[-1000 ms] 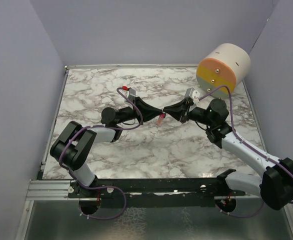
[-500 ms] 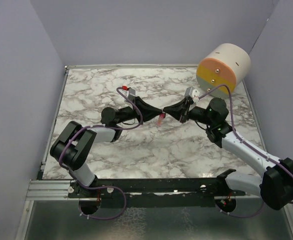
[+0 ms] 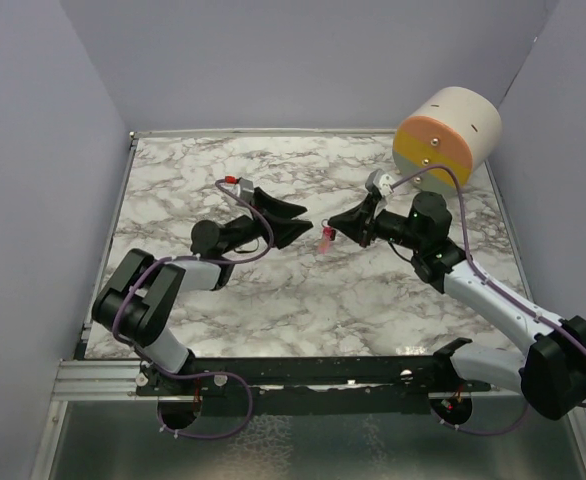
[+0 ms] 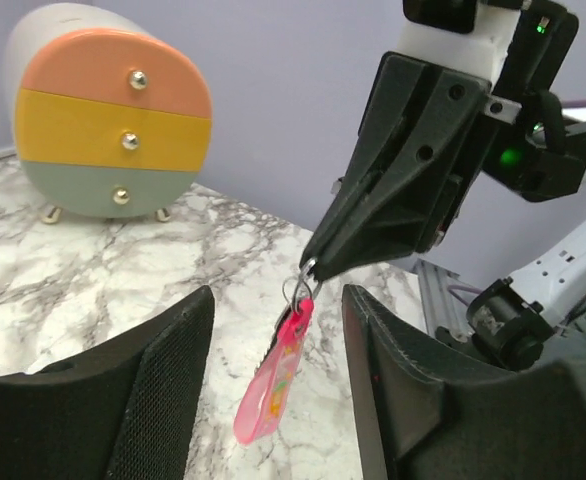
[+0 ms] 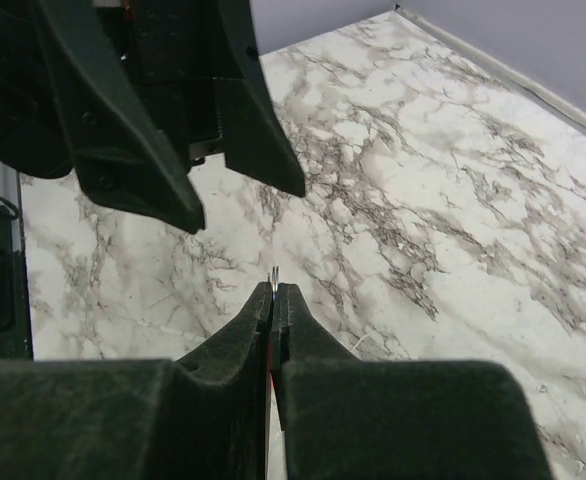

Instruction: Put the keys on the keyring

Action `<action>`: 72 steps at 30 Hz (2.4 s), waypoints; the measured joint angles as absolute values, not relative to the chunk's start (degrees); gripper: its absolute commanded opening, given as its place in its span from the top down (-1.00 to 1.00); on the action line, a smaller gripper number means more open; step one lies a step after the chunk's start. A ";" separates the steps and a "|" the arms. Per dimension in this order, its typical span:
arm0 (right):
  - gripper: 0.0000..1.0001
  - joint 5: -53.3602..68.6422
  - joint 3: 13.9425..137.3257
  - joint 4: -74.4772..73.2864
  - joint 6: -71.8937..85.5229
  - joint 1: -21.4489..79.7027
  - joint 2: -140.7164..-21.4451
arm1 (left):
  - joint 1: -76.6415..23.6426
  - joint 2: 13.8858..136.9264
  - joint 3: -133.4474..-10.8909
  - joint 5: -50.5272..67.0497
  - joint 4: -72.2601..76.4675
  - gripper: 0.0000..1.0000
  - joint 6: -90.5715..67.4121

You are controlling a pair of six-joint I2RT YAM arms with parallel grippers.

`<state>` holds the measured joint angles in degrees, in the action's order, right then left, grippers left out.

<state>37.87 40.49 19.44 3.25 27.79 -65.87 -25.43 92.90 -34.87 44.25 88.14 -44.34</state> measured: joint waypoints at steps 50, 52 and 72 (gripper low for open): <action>0.99 28.16 55.55 -11.81 15.42 27.81 -69.63 | -54.89 102.69 -30.55 -7.62 88.27 -0.72 8.10; 0.99 28.16 55.33 -11.81 15.46 27.81 -69.54 | -54.89 102.63 -30.52 -8.16 88.27 -0.54 8.10; 0.99 28.14 54.35 -11.86 16.25 27.81 -67.31 | -55.00 99.42 -30.46 -7.46 88.27 0.29 7.88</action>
